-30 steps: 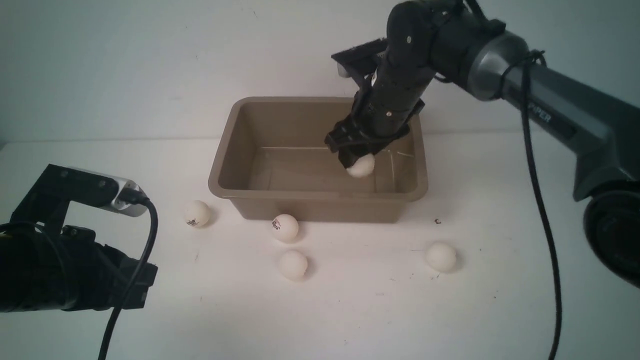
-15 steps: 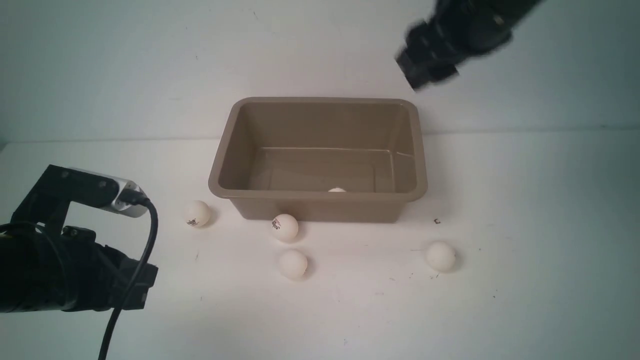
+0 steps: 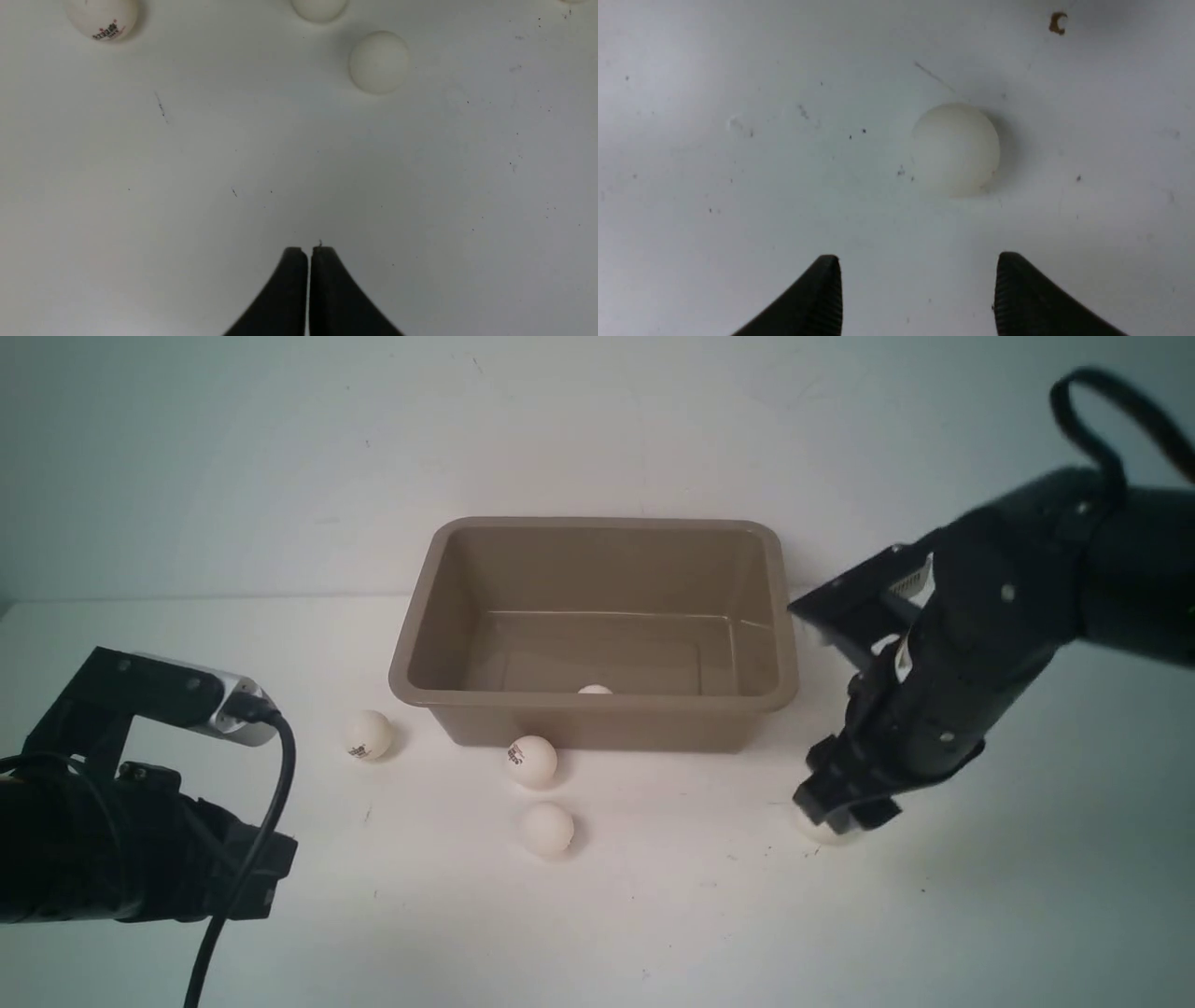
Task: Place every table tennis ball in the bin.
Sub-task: Use the right arm to clamp the table tennis ball closest to it
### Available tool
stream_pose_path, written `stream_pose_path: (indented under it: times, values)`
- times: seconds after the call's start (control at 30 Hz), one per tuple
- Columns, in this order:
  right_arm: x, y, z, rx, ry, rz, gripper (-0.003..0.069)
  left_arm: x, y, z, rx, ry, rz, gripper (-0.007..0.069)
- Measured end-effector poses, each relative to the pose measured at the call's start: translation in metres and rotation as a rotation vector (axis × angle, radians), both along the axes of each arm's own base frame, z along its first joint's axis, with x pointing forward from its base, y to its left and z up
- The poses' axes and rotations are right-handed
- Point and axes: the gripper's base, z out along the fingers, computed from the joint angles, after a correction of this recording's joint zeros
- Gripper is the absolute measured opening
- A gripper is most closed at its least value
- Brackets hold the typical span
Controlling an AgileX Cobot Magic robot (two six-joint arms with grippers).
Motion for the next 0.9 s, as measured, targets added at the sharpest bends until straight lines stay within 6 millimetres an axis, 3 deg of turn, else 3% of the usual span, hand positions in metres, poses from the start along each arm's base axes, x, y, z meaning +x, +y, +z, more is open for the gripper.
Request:
stream_pose_path:
  times: [0.17,0.3,0.47,0.9]
  values:
    - [0.007,0.005,-0.011,0.017,-0.017,0.003,0.0407,0.000,0.000,0.000,0.000,0.001,-0.001,-0.0004]
    - [0.015,0.009,-0.035,0.006,0.011,0.003,0.0407,0.000,0.000,0.000,-0.001,0.002,-0.002,-0.0004]
    - [0.021,0.011,-0.049,-0.004,0.005,0.014,0.0408,0.000,0.000,0.000,-0.001,0.002,-0.002,-0.0004]
    - [0.028,0.010,-0.049,-0.014,-0.063,0.025,0.0449,0.000,0.000,0.000,-0.001,0.002,-0.002,-0.0004]
